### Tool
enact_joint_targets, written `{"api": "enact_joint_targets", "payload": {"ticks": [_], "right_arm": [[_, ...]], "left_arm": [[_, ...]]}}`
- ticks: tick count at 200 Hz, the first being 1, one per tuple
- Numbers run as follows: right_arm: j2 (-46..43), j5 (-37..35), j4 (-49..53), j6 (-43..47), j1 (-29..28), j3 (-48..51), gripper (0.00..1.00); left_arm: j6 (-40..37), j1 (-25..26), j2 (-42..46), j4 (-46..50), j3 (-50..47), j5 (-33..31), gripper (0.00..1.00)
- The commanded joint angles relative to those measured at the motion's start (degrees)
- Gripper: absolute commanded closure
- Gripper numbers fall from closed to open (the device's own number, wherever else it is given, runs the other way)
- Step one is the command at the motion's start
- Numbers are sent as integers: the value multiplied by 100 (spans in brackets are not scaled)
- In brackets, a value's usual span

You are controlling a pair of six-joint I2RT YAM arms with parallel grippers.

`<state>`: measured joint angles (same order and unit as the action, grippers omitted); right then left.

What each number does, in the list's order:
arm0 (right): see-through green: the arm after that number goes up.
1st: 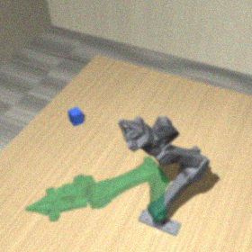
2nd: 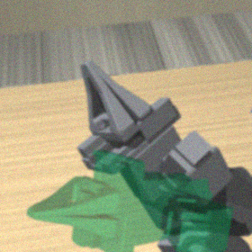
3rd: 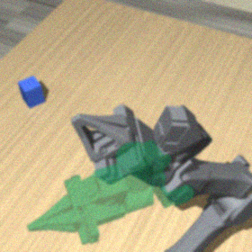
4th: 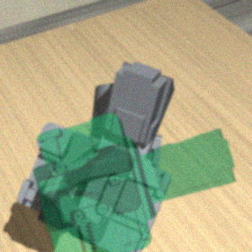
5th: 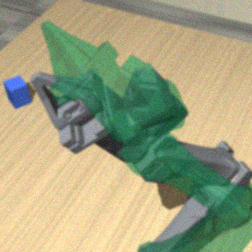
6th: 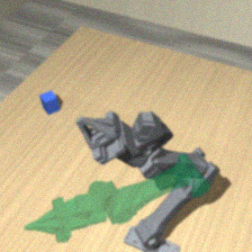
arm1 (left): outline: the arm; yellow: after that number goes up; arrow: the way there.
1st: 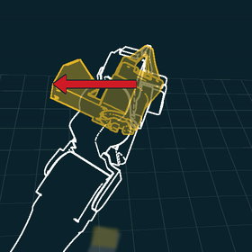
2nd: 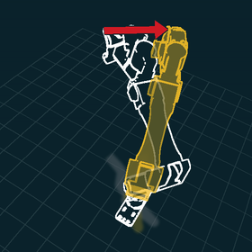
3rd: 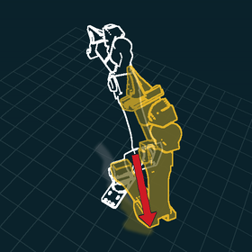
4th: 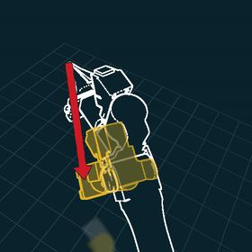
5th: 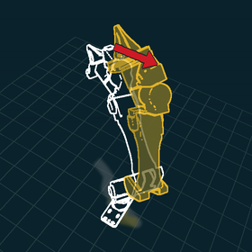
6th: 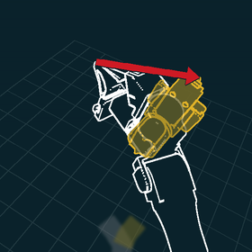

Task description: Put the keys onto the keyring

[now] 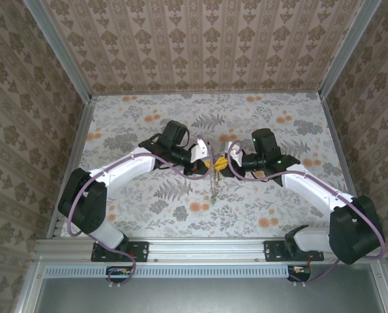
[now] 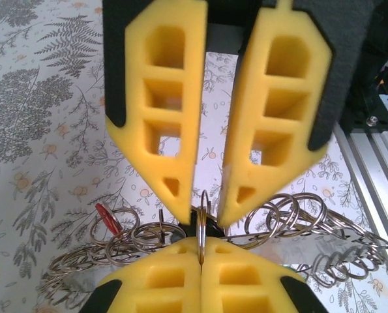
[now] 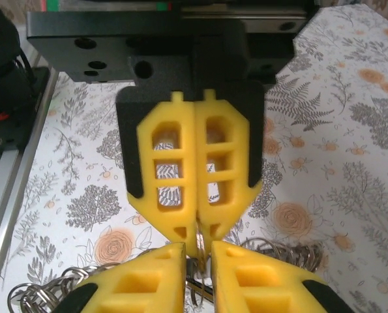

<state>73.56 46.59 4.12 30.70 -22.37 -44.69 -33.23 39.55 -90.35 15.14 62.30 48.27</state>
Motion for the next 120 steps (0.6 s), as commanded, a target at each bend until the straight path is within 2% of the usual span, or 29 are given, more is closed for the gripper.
{"api": "enact_joint_targets", "payload": {"ticks": [1,67,120], "right_arm": [[78,396,-497,-286,75,239,80],[174,507,-1078,-526,151,430,82],[284,493,-1169,-652,143,481,94]], "left_arm": [[224,-77,225,-735,-193,689,100],[264,-175,221,-779,-182,1068,100],[622,-185,238,-1287,-286,1215,100]]}}
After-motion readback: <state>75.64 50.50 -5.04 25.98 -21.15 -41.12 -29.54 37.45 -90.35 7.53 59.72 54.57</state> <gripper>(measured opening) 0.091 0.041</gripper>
